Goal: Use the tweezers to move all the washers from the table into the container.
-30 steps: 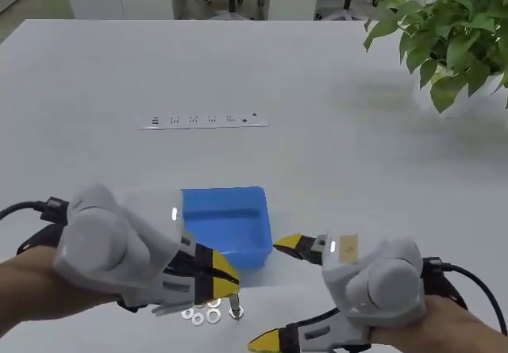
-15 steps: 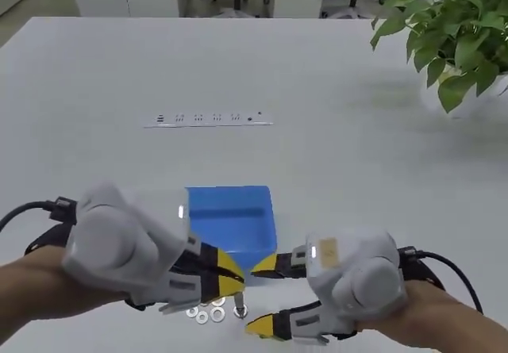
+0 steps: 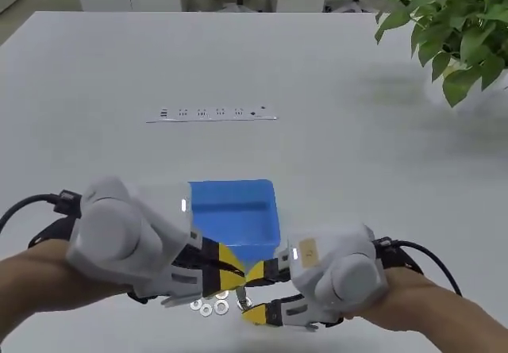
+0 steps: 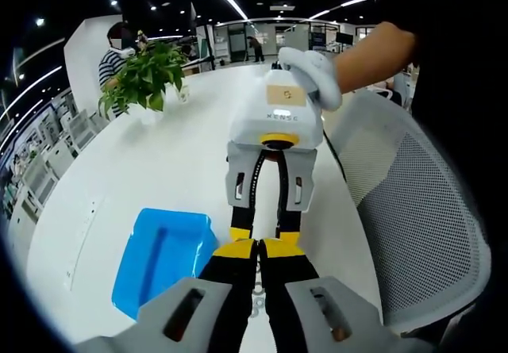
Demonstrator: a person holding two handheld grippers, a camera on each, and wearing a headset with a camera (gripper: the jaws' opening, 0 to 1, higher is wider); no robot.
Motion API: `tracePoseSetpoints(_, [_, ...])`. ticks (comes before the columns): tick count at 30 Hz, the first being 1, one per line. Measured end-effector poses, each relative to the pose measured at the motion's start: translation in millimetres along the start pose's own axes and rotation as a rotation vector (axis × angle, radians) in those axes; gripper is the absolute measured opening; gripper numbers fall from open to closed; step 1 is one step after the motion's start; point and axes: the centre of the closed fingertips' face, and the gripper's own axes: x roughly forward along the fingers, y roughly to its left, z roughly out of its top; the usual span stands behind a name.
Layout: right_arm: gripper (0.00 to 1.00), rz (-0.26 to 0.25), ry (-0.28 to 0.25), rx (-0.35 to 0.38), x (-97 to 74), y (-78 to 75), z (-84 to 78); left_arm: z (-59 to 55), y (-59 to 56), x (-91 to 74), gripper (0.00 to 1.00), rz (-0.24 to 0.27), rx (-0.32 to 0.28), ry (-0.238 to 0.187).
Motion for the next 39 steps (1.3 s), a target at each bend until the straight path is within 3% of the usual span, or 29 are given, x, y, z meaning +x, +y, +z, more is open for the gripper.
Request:
tracePoseSetpoints(8, [0.13, 0.002, 0.006, -0.002, 3.4, -1.7, 0.6, 0.5, -0.9, 0.9, 0.05, -0.003, 0.001, -0.003])
tracePoseSetpoints(32, [0.10, 0.010, -0.004, 0.062, -1.2, 2.7, -0.3, 5.3, -4.5, 3.8, 0.06, -0.001, -0.002, -0.008])
tracePoseSetpoints(39, [0.10, 0.012, -0.006, 0.069, -3.8, 5.1, -0.3, 10.8, -1.1, -4.8, 0.18, 0.022, -0.042, -0.062])
